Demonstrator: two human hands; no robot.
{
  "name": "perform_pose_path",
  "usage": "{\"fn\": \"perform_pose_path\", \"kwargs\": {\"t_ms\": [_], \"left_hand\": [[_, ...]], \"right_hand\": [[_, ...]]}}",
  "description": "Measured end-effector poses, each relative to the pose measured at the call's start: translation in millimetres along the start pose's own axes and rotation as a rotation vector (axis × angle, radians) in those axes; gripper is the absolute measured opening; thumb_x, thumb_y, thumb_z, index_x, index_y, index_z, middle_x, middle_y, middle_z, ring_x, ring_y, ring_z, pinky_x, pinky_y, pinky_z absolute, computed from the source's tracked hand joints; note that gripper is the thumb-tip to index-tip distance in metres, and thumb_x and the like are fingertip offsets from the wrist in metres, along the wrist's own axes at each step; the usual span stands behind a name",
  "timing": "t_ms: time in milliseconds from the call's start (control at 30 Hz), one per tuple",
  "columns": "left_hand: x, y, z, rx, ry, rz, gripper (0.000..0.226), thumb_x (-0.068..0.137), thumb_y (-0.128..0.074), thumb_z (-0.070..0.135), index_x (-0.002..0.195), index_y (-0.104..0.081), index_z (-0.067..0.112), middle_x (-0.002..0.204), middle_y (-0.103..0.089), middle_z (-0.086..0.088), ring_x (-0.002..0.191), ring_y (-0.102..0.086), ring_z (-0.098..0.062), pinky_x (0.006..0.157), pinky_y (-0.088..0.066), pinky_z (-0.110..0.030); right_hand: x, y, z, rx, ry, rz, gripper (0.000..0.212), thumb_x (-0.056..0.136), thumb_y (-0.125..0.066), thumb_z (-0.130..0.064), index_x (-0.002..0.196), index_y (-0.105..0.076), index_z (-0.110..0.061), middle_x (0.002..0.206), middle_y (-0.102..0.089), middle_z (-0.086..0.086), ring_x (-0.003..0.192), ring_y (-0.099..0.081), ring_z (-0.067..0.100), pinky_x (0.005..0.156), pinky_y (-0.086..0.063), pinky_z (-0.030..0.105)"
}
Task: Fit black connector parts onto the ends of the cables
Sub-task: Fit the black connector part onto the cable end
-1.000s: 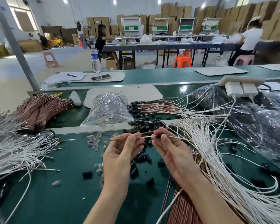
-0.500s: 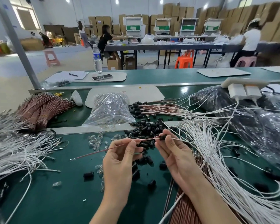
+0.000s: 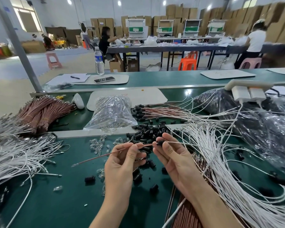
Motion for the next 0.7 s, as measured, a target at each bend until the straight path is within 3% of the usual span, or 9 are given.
{"fn": "perform_pose_path", "kwargs": {"t_ms": [100, 200, 300, 400, 533, 633, 700], "left_hand": [[0, 3, -5, -0.082, 0.057, 0.022, 0.015, 0.084, -0.07, 0.025, 0.095, -0.07, 0.015, 0.101, -0.077, -0.012, 0.081, -0.075, -0.023, 0.067, -0.06, -0.026], [-2, -2, -6, -0.038, 0.048, -0.008, 0.004, 0.084, -0.071, 0.025, 0.084, -0.075, 0.026, 0.1, -0.078, -0.011, 0.082, -0.076, -0.024, 0.067, -0.06, -0.026], [-5, -7, -8, 0.013, 0.049, -0.05, 0.004, 0.084, -0.072, 0.028, 0.084, -0.074, 0.025, 0.097, -0.078, -0.011, 0.083, -0.076, -0.026, 0.066, -0.06, -0.026], [-6, -10, -9, 0.069, 0.044, -0.086, 0.018, 0.08, -0.073, 0.032, 0.09, -0.071, 0.017, 0.088, -0.077, -0.013, 0.072, -0.073, -0.022, 0.063, -0.059, -0.026], [-10, -18, -13, 0.077, 0.108, -0.148, 0.009, 0.078, -0.073, 0.034, 0.083, -0.073, 0.026, 0.073, -0.073, -0.018, 0.051, -0.064, -0.02, 0.05, -0.054, -0.026], [-12, -21, -15, 0.031, 0.139, -0.168, 0.012, 0.077, -0.073, 0.037, 0.084, -0.072, 0.028, 0.072, -0.071, -0.019, 0.047, -0.062, -0.022, 0.044, -0.051, -0.027], [-12, -20, -13, 0.025, 0.123, -0.175, 0.026, 0.077, -0.073, 0.041, 0.096, -0.07, 0.023, 0.076, -0.073, -0.018, 0.049, -0.064, -0.022, 0.043, -0.051, -0.027]], "right_hand": [[-1, -3, 1, -0.027, 0.013, -0.017, 0.026, 0.077, -0.069, -0.004, 0.097, -0.081, -0.015, 0.109, -0.076, 0.015, 0.097, -0.075, 0.026, 0.081, -0.061, 0.029], [-1, -6, 1, -0.059, 0.022, -0.031, 0.027, 0.076, -0.069, -0.002, 0.095, -0.081, -0.016, 0.11, -0.076, 0.015, 0.094, -0.075, 0.022, 0.081, -0.061, 0.028], [-2, -9, 2, -0.101, 0.027, -0.052, 0.025, 0.077, -0.071, -0.005, 0.094, -0.081, -0.019, 0.112, -0.075, 0.014, 0.097, -0.074, 0.022, 0.082, -0.06, 0.027], [-4, -12, 4, -0.142, 0.033, -0.084, 0.022, 0.074, -0.079, -0.014, 0.095, -0.08, -0.019, 0.115, -0.074, 0.016, 0.103, -0.072, 0.025, 0.086, -0.059, 0.028], [-5, -15, 8, -0.207, 0.04, -0.102, 0.018, 0.072, -0.087, -0.019, 0.089, -0.079, -0.022, 0.112, -0.075, 0.016, 0.096, -0.074, 0.023, 0.081, -0.058, 0.027], [-7, -16, 9, -0.289, 0.056, -0.097, 0.035, 0.061, -0.096, -0.04, 0.086, -0.078, -0.024, 0.107, -0.076, 0.017, 0.091, -0.073, 0.025, 0.074, -0.06, 0.031], [-8, -16, 8, -0.365, 0.07, -0.095, 0.046, 0.056, -0.096, -0.05, 0.088, -0.078, -0.021, 0.101, -0.076, 0.017, 0.09, -0.073, 0.027, 0.073, -0.059, 0.033]]}}
Point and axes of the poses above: each hand's wrist, its own x-axis towards the middle knuckle, its own y-axis out of the back of the hand, z = x × y, the point moved 9 cm from there along x, towards the middle knuckle
